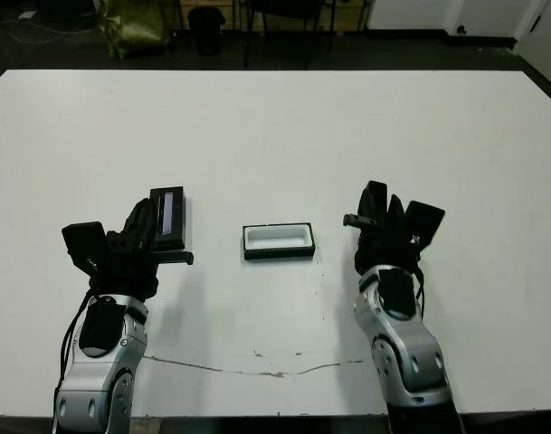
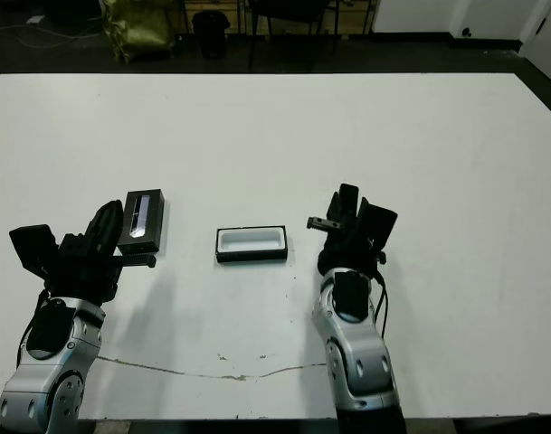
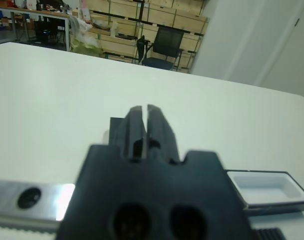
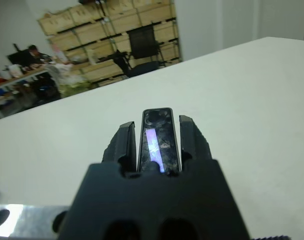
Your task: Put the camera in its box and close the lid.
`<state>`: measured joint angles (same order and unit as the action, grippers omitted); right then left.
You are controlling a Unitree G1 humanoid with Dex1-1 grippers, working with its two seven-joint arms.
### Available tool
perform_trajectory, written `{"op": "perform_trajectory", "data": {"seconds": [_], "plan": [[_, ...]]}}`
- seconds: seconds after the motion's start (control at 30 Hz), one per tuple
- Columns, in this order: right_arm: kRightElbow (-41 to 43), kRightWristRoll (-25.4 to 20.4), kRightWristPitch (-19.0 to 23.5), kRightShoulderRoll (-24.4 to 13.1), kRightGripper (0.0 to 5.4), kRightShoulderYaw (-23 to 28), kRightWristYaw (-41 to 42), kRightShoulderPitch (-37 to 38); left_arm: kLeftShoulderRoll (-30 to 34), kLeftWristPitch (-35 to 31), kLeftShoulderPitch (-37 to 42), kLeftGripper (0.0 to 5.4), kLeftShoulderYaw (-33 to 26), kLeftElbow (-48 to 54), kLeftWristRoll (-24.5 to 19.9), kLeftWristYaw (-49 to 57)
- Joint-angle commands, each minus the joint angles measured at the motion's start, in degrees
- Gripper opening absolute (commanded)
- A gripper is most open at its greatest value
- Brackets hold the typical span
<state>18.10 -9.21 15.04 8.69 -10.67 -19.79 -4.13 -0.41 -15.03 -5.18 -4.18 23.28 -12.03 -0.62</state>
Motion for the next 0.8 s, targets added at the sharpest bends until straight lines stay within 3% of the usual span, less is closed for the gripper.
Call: {"op": "perform_trajectory", "data": {"seconds": [0.03,0.17,0.3,0.43,0.57,0.8], "plan": [[3.14,-1.16,0.89,2.33,0.83,-1.21,2.10,2.77,0.07,-1.16,-1.05,0.00,-0.22,-0.43,0.06,0.32],[6.97,-3.04,2.49,-0.47,0.83,-0.77,6.65,3.41,0.15,0.38,-1.24,0.00,-0.04,-1.06,0.40,-0.12],[11.01,-8.15,6.99,-5.12,0.83,2.24,14.78,2.13,0.09,0.84,-1.48,0.00,0.02,-1.38,0.64,-0.08],[10.34,-13.87,7.46,-10.46,0.83,6.70,24.42,-0.49,-0.14,0.61,-1.54,0.00,-0.03,-1.15,0.57,0.28],[8.09,-15.78,7.86,-14.60,0.83,9.02,30.25,-3.14,-0.29,-0.29,-1.54,0.00,-0.21,-0.81,0.04,0.48],[6.29,-18.53,15.83,-21.52,0.83,11.32,35.63,-8.77,-0.53,0.24,-1.70,0.00,-0.06,-0.99,0.24,0.60]]}}
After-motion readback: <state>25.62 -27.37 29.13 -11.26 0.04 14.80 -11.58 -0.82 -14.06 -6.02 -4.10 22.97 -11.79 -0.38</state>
